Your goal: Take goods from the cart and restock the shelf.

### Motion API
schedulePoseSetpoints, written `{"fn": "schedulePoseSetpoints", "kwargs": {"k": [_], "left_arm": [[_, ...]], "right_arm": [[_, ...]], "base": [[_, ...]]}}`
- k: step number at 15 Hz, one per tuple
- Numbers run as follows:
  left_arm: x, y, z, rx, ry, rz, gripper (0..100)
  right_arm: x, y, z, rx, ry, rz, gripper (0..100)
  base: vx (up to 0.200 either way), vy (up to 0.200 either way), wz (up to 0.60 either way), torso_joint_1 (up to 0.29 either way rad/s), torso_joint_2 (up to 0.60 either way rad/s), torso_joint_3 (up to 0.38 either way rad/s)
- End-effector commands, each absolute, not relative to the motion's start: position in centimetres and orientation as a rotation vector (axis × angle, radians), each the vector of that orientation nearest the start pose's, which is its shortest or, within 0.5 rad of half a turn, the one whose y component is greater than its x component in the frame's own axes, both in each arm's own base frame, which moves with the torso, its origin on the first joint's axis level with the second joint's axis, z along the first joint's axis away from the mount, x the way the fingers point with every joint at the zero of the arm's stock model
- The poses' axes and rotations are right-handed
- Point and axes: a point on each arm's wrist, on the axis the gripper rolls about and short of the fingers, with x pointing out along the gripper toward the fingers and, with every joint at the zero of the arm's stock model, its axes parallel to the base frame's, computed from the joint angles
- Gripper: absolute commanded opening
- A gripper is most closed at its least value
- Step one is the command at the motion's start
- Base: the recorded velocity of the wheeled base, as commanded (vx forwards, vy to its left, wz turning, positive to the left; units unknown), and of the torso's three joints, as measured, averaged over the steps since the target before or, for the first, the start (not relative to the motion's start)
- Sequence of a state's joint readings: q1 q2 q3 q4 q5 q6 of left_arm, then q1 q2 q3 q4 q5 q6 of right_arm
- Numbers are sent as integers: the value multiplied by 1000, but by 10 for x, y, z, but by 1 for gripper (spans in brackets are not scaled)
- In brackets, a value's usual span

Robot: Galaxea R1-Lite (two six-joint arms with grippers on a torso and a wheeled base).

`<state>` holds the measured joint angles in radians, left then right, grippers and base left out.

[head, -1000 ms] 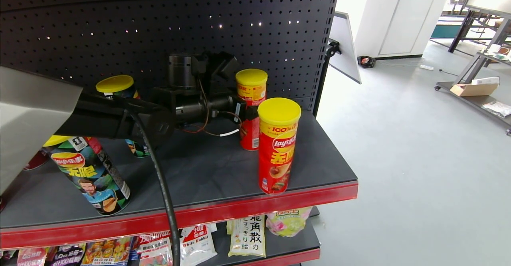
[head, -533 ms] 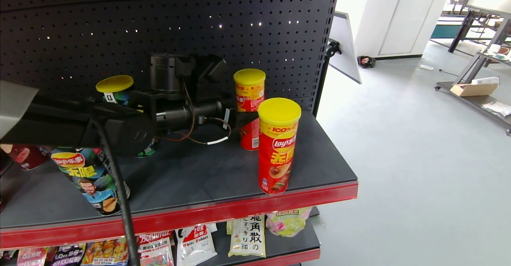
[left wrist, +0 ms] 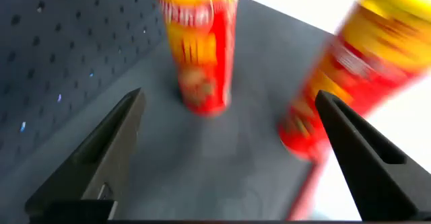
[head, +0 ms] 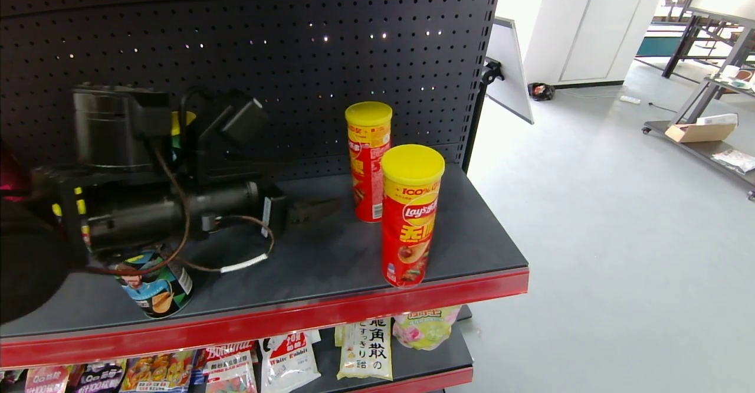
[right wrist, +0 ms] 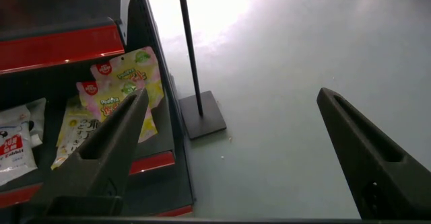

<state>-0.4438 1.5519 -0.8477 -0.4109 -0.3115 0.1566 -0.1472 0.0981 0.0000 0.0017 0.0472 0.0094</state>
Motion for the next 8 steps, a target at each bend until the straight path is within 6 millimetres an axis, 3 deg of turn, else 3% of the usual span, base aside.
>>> {"fn": "schedulePoseSetpoints", "kwargs": {"k": [1,3,4,6,8], "left_arm": [[147,-77,234,166,218,-767,100],[90,-46,239,160,210,-733,100],[37,-21,234,151,230,-683,100],[-4,-6,228,81,241,-622,100],[-41,6,199,22,186,-404,100]], "right_arm": [[-15,3,77,19,100,-100,100],[-15,3,77,19,100,-100,100],[-15,3,77,19,99,-100,100],[-15,3,77,19,100,-100,100],[-15,3,77,19,100,-100,100]], "base": [[0,0,0,0,0,0],[0,0,0,0,0,0],[0,0,0,0,0,0],[0,0,0,0,0,0],[0,0,0,0,0,0]]}}
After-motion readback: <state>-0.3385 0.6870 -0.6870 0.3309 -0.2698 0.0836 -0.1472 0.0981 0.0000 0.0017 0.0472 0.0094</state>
